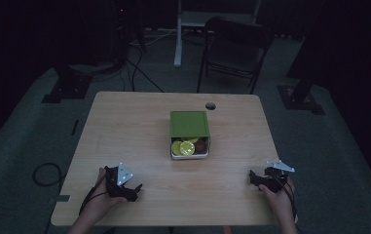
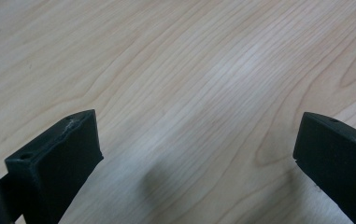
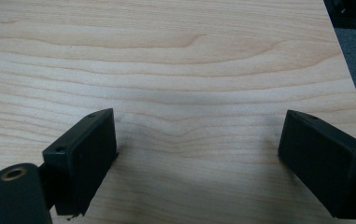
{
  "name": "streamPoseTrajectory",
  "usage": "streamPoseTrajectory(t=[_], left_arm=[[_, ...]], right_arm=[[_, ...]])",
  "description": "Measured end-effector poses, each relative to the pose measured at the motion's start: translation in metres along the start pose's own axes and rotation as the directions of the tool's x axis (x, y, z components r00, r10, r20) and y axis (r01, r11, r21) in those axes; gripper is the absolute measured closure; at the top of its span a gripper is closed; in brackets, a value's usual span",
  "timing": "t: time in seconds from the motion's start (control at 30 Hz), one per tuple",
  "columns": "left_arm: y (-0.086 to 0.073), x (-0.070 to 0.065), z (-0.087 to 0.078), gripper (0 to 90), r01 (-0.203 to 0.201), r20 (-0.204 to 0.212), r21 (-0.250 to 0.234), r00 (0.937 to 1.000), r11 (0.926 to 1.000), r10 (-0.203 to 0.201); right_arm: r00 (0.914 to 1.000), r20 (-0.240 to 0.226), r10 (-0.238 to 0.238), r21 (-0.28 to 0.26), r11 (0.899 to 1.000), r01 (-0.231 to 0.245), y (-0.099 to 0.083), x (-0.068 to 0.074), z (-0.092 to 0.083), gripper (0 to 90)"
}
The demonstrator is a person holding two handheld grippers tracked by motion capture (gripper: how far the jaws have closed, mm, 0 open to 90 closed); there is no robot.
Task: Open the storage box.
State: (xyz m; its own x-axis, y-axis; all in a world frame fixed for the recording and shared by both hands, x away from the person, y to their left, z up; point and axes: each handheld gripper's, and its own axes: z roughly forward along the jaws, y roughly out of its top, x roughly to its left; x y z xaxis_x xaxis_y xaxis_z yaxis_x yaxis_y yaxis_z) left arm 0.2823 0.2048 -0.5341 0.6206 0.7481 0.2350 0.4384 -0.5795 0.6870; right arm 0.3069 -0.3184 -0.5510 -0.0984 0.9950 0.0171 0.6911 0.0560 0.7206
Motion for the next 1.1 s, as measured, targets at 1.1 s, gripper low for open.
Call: streamPoseTrajectory(t=[1.1], left_arm=[[0.059,-0.061,0.028,0.9,-0.254,0.056,-0.068,0.9645,0.9647,0.258]], right_arm=[[1.0,0.0,-0.002,-0.001,1.0,0.002,0.0,0.0,0.0,11.1]])
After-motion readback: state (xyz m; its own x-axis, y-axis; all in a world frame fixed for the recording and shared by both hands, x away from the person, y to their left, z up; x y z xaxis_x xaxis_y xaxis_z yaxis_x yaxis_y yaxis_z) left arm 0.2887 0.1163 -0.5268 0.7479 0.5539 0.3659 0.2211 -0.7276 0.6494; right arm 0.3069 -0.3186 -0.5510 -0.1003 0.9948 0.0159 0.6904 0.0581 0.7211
